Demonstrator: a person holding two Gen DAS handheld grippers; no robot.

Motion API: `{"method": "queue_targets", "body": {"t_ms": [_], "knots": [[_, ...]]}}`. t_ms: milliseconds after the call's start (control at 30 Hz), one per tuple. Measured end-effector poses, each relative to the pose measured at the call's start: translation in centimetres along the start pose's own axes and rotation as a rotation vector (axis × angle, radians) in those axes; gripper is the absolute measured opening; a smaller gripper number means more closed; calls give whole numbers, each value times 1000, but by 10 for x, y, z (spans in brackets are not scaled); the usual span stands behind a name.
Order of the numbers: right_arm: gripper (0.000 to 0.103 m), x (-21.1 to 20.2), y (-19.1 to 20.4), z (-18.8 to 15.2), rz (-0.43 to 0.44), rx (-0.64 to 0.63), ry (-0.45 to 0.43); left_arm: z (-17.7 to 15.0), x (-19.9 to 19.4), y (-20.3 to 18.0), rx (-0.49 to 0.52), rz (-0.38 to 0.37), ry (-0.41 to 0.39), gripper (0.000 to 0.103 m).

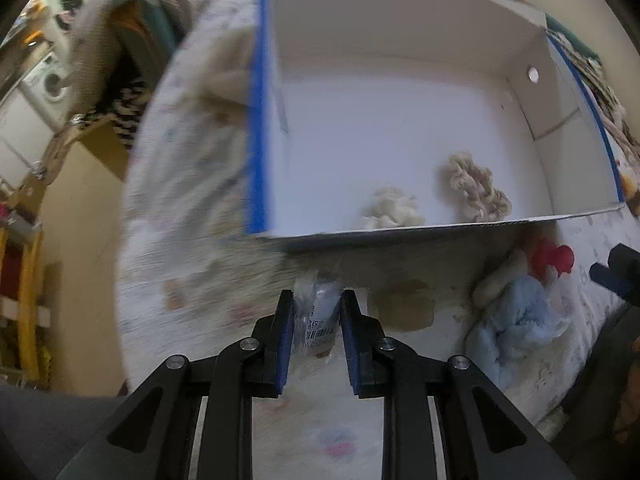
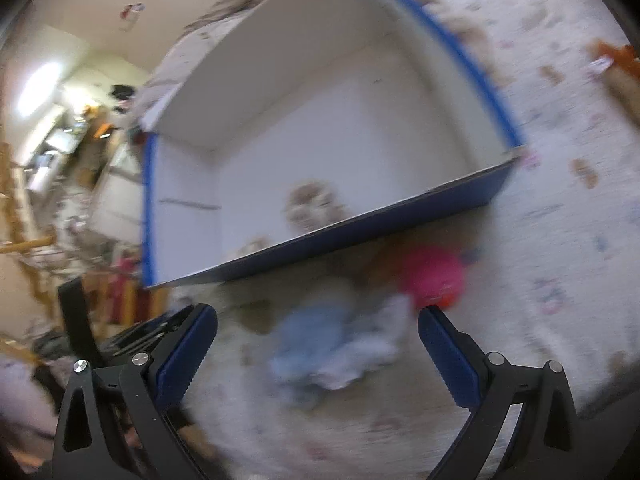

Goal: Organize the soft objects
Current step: 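Grasp the labelled plastic bag with the left gripper while the right gripper grasps the light blue plush, then carry the plastic bag and the blue plush over the box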

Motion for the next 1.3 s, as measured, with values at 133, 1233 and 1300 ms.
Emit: {"method": "queue_targets", "body": {"t_ms": [133, 1233, 1300], "knots": [[98, 11, 13, 0, 117, 13, 78, -9, -12, 22, -35, 3, 17, 21], [36, 51, 62, -23, 9, -205, 112, -19, 2, 19, -66, 21, 25, 21], [36, 49, 56, -25, -12, -203, 115, -19, 0, 19, -72, 32, 15, 21]]}}
Point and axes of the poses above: each gripper's, at about its wrist camera, not at the fingertips, and x roughly the way its jaws point, y to its left, z to its top, the point moved 3 cm from there along x, roughly the way its jaws point, and after that the axes turned 1 degree about -y, right-handed, at the moved point
